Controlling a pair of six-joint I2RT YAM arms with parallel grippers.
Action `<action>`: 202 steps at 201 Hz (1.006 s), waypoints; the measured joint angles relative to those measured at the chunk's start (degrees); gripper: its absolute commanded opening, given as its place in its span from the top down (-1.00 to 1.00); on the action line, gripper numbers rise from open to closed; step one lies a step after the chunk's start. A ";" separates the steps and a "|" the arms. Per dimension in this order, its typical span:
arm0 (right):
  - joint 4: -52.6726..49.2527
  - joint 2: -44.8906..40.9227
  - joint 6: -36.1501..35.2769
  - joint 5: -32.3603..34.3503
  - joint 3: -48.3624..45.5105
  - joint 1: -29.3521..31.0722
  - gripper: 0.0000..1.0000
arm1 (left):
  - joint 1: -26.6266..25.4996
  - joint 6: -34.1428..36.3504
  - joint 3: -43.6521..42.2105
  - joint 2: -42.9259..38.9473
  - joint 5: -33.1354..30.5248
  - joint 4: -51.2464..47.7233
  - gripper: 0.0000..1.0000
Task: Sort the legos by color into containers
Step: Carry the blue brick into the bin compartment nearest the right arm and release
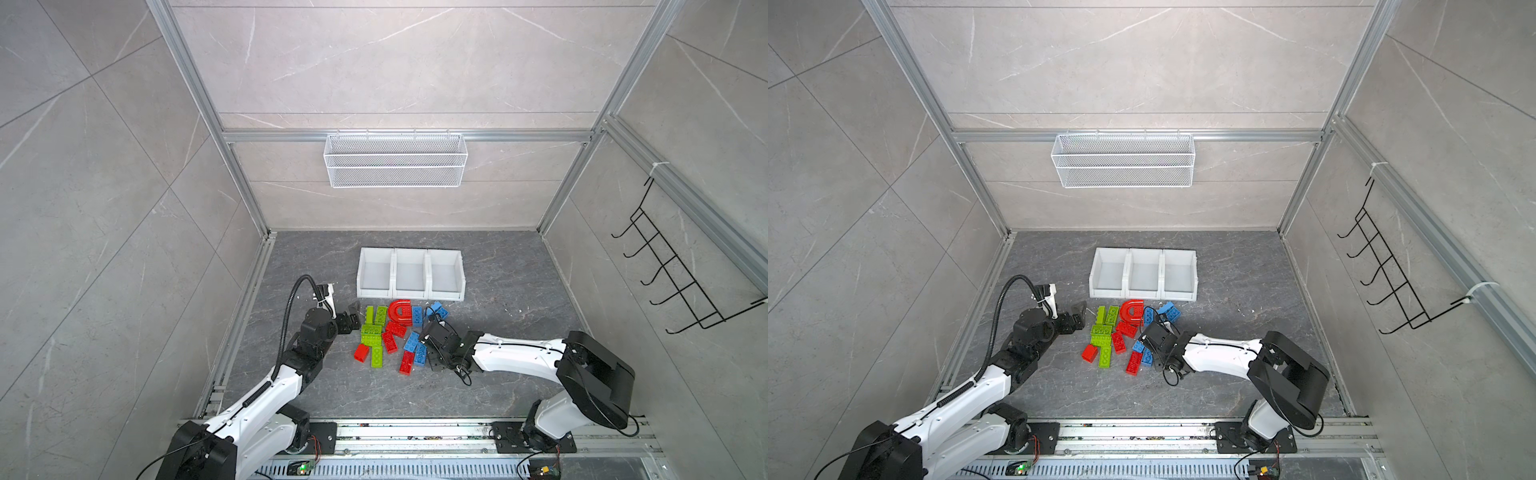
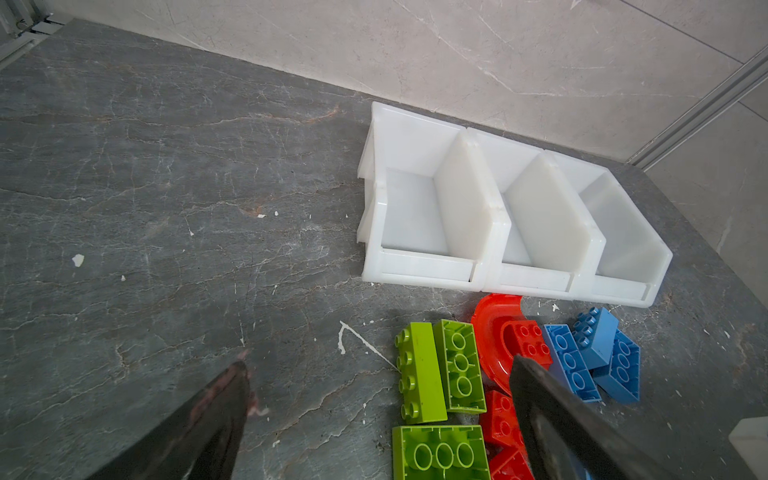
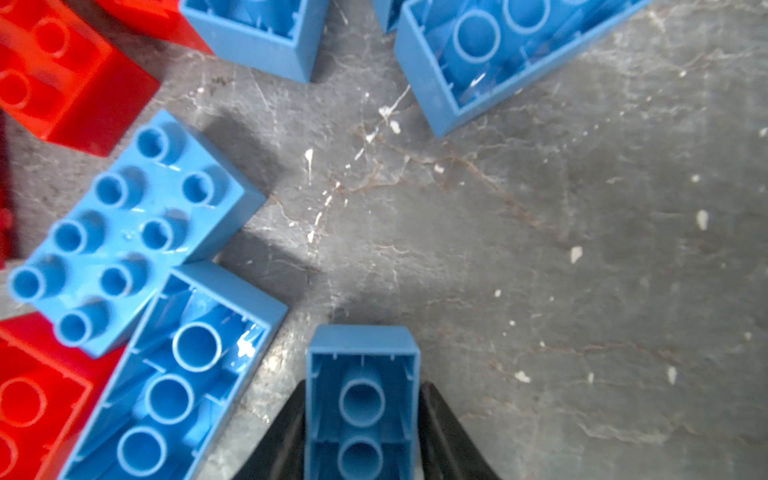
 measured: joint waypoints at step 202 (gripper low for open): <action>8.79 12.35 -20.26 -10.67 25.55 -28.30 0.37 | 0.02 0.22 -2.67 -0.61 3.28 3.08 -0.97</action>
